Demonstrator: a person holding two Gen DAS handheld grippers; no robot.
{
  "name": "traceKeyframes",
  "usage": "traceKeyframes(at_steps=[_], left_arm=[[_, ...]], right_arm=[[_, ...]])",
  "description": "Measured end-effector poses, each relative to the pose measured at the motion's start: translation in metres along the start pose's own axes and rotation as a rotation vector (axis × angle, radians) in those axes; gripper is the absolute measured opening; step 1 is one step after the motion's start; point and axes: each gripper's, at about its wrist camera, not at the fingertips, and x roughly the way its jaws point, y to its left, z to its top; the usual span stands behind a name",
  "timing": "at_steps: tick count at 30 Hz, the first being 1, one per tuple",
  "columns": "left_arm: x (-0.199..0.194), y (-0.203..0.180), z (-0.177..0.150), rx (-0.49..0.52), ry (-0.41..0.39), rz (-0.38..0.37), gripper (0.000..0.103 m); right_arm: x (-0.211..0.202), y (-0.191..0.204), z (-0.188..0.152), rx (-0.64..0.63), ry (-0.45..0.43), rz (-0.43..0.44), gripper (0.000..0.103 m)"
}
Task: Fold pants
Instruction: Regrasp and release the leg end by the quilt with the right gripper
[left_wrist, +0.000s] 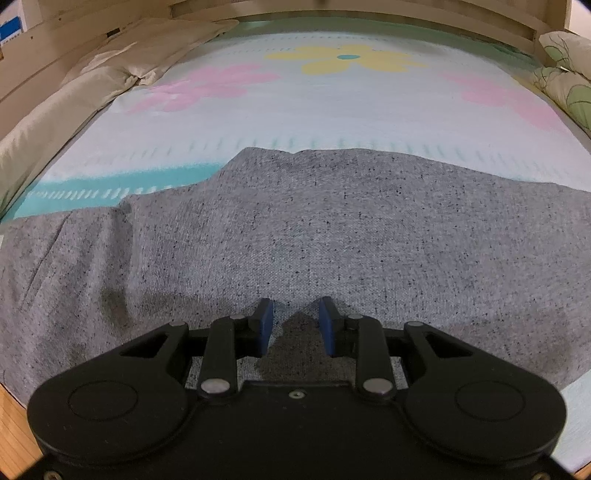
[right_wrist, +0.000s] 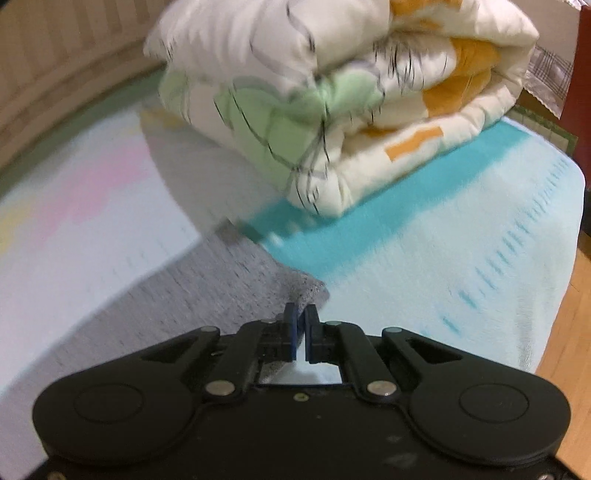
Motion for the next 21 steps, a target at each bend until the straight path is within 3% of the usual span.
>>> traceKeyframes(at_steps=[2, 3, 5, 7, 10, 12, 16, 17, 21], left_arm=[[-0.001, 0.0, 0.0, 0.015, -0.002, -0.006, 0.037], [-0.002, 0.002, 0.0, 0.016, -0.001, -0.015, 0.037], [-0.005, 0.008, 0.001, 0.002, 0.003, -0.025, 0.039], [-0.011, 0.016, 0.001, -0.012, -0.017, 0.0, 0.039], [-0.025, 0.028, 0.0, 0.001, -0.094, 0.056, 0.039], [-0.031, 0.041, -0.002, -0.021, -0.104, 0.081, 0.039], [-0.015, 0.078, -0.016, -0.168, 0.086, 0.081, 0.039], [-0.019, 0.083, -0.021, -0.186, 0.055, 0.059, 0.04], [-0.034, 0.073, -0.025, -0.056, 0.083, 0.071, 0.039]], right_arm=[[0.014, 0.002, -0.004, -0.023, 0.039, -0.016, 0.009], [0.013, 0.004, -0.005, -0.039, 0.019, -0.04, 0.02], [0.005, 0.011, -0.004, -0.079, -0.012, -0.123, 0.03], [-0.008, 0.02, -0.003, -0.134, -0.056, -0.186, 0.029], [-0.033, 0.033, -0.001, -0.202, -0.16, -0.195, 0.029], [-0.046, 0.044, 0.0, -0.231, -0.189, -0.151, 0.029], [-0.062, 0.077, -0.004, -0.287, -0.174, -0.022, 0.029], [-0.064, 0.086, -0.005, -0.304, -0.17, 0.004, 0.028], [-0.073, 0.133, -0.012, -0.372, -0.128, 0.13, 0.028]])
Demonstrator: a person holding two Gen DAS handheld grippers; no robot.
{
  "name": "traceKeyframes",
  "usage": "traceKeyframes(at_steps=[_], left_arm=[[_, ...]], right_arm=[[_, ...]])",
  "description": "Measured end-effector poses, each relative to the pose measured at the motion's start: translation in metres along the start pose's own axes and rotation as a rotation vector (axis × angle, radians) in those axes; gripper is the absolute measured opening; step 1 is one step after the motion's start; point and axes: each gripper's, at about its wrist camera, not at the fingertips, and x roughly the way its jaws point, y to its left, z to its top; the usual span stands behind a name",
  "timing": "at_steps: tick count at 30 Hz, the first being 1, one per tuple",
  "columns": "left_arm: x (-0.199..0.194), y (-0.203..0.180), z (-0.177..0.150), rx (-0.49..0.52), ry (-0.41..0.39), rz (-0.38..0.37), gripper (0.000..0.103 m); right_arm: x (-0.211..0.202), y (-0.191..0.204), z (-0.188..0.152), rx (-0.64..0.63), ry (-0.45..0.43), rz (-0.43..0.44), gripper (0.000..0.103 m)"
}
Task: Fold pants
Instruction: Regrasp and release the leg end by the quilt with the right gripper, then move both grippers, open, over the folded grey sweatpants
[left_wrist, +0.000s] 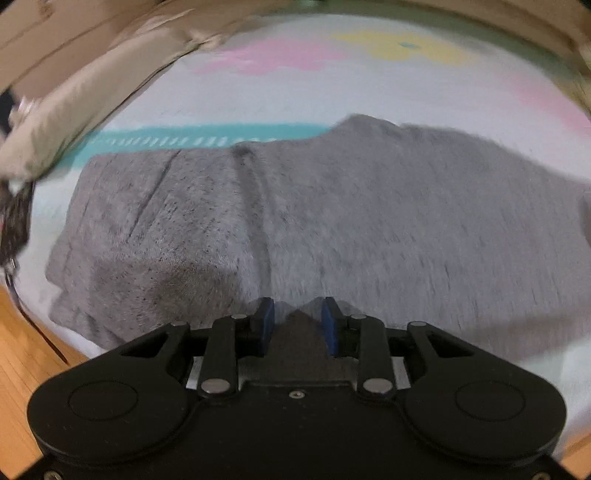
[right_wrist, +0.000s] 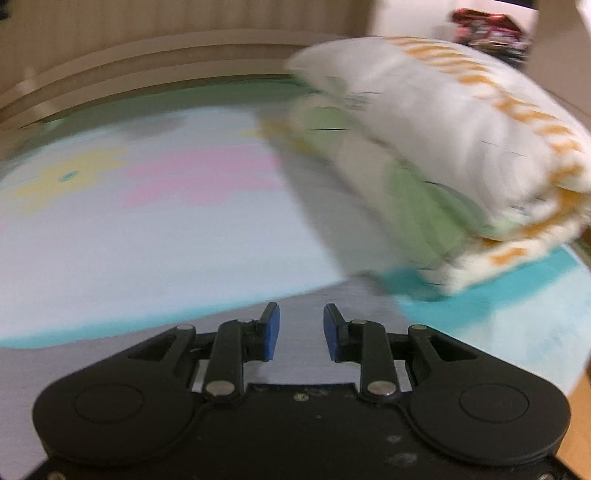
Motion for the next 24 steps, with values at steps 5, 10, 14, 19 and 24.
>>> traceKeyframes(at_steps=[5, 10, 14, 19, 24], left_arm=[[-0.028, 0.026, 0.024, 0.028, -0.056, 0.01, 0.039], [-0.052, 0.076, 0.072, 0.021, -0.102, 0.066, 0.04], [-0.05, 0.125, 0.097, -0.073, -0.074, 0.08, 0.04], [-0.023, 0.151, 0.09, -0.15, 0.017, 0.07, 0.038], [-0.012, 0.159, 0.086, -0.189, 0.041, -0.011, 0.038]], right_arm=[[-0.016, 0.061, 0.018, -0.132, 0.032, 0.191, 0.028], [-0.059, 0.146, 0.023, -0.47, -0.005, 0.335, 0.028], [-0.102, 0.216, -0.004, -0.681, -0.033, 0.472, 0.029], [-0.135, 0.287, -0.06, -0.769, 0.003, 0.678, 0.03], [-0.144, 0.342, -0.109, -0.793, 0.07, 0.841, 0.03]])
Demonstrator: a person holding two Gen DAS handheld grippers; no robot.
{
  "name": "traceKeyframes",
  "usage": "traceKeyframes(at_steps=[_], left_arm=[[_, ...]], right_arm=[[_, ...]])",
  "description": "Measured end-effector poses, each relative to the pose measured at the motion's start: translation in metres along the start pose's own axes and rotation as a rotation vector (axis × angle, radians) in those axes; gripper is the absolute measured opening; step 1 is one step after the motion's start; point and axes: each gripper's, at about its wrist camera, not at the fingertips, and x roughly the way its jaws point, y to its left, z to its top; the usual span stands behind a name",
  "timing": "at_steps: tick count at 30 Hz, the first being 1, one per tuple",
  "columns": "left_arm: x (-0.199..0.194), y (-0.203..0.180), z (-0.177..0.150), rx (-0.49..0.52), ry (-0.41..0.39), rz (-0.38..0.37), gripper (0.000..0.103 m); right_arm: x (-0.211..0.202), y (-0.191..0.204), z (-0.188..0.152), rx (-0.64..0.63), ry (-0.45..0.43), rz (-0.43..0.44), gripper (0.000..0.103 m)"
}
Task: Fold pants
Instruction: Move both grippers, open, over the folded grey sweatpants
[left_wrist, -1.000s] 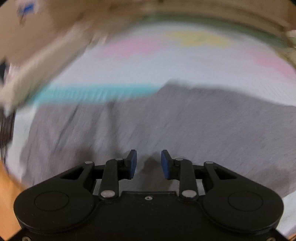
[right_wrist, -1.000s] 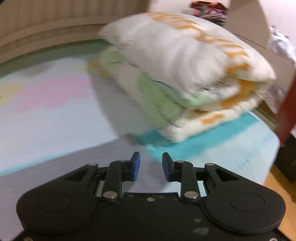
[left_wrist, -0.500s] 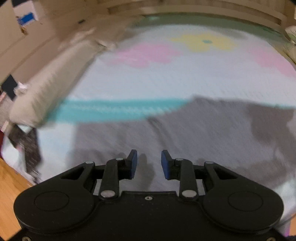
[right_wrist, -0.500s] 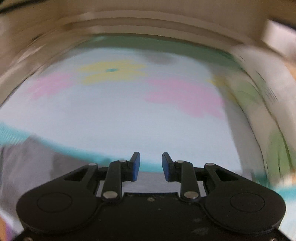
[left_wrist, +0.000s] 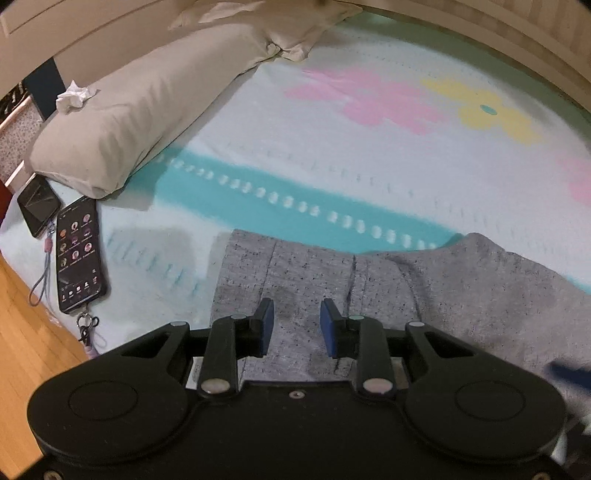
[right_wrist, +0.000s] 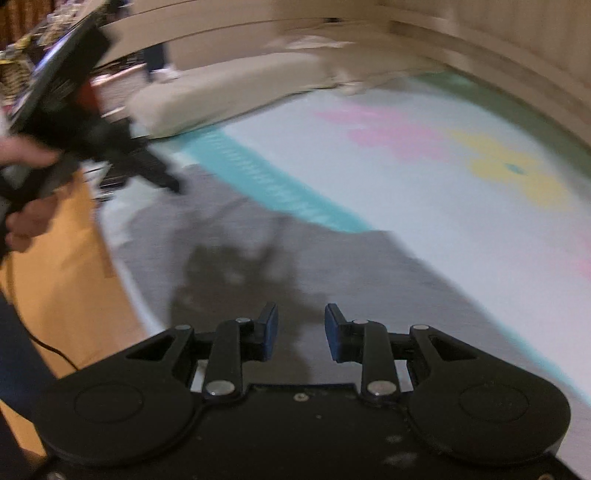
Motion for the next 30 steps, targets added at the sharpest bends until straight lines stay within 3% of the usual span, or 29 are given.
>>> traceKeyframes(at_steps=[5, 12, 15, 18, 19, 21, 23, 26, 30], left_arm=[[-0.004, -0.001, -0.004, 0.082, -0.06, 0.049, 0.038], [0.006, 0.009, -0.012, 0.073, 0.007, 0.015, 0.038], [0.005, 0.012, -0.01, 0.05, 0.007, 0.003, 0.038], [0.002, 0.012, -0.007, 0.035, -0.002, -0.006, 0.038], [0.001, 0.012, -0.007, 0.034, -0.007, -0.007, 0.038], [-0.002, 0.012, -0.006, 0.035, -0.016, -0.004, 0.038], [-0.004, 0.013, -0.005, 0.034, -0.028, 0.001, 0.038], [-0.01, 0.015, -0.002, 0.021, -0.061, 0.013, 0.038], [-0.014, 0.013, 0.003, -0.002, -0.085, -0.004, 0.038]], right_arm=[[0.031, 0.057, 0.002, -0.064, -0.031, 0.108, 0.031], [0.051, 0.077, -0.009, -0.071, -0.043, 0.167, 0.034], [0.046, 0.082, -0.016, -0.151, -0.055, 0.14, 0.034], [0.053, 0.095, -0.027, -0.293, -0.076, 0.052, 0.034], [0.056, 0.098, -0.03, -0.333, -0.103, 0.017, 0.033], [0.058, 0.095, -0.033, -0.341, -0.122, 0.025, 0.006], [0.056, 0.083, -0.026, -0.263, -0.099, 0.087, 0.005], [0.036, 0.066, -0.015, -0.175, -0.138, 0.147, 0.005], [0.025, 0.063, -0.018, -0.21, -0.123, 0.191, 0.005]])
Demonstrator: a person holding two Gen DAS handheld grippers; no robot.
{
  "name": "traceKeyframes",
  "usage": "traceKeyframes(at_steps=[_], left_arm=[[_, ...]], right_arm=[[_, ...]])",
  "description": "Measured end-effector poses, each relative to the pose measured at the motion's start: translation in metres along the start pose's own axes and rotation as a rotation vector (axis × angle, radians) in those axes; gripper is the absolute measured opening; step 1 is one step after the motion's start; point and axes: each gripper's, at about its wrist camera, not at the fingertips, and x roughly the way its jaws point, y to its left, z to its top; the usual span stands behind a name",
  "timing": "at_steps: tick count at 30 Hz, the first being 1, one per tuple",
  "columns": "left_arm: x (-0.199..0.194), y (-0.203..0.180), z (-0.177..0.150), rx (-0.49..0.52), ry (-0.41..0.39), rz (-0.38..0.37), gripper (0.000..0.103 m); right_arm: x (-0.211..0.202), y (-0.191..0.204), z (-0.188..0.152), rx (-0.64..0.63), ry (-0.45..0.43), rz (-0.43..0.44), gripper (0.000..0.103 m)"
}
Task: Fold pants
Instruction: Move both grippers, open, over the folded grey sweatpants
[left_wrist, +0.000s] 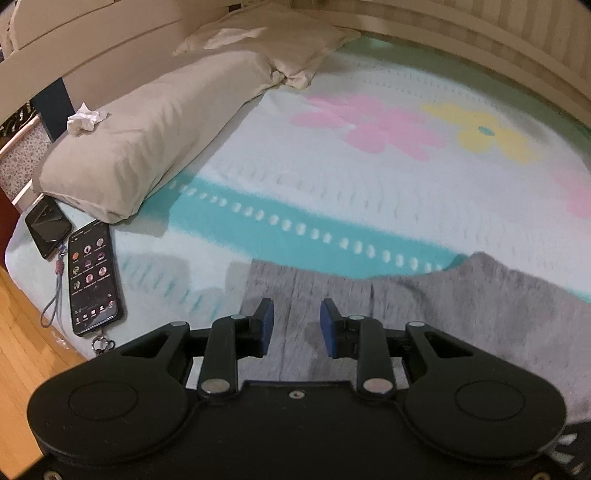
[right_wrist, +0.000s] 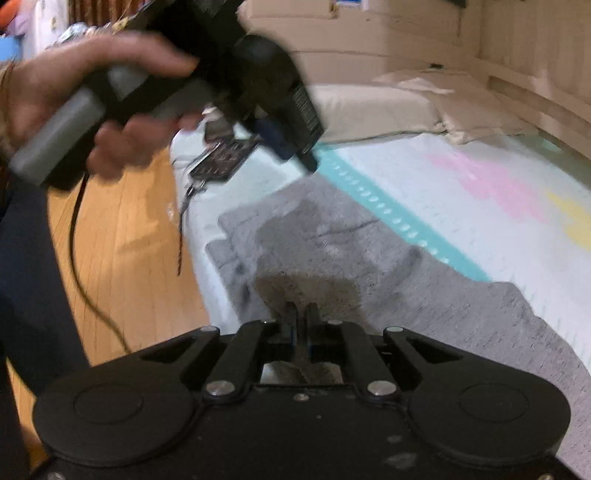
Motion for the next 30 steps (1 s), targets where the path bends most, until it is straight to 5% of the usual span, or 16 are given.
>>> traceKeyframes(at_steps=[6, 14, 16, 21, 25, 30], left_arm=[[0.009, -0.017, -0.008, 0.059, 0.025, -0.02, 0.038], [0.062, -0.026, -0.049, 0.05, 0.247, 0.031, 0.038], [0.056, -0.027, -0.064, 0.045, 0.193, 0.055, 0.039], [0.047, -0.048, -0.082, 0.128, 0.157, 0.142, 0.037], [0.048, -0.052, -0.082, 0.11, 0.162, 0.155, 0.034], [0.05, -0.045, -0.076, 0.063, 0.176, 0.141, 0.034]], right_arm=[[0.029, 0.018, -0.024, -0.088, 0.106, 0.015, 0.006], [0.014, -0.014, -0.013, 0.037, 0.089, 0.05, 0.013], [0.004, -0.029, -0.013, 0.07, 0.084, 0.052, 0.018], [-0.024, -0.086, -0.009, 0.165, 0.069, -0.074, 0.02], [-0.034, -0.155, 0.006, 0.39, -0.04, -0.242, 0.027], [0.0, -0.205, 0.019, 0.527, -0.054, -0.277, 0.03]])
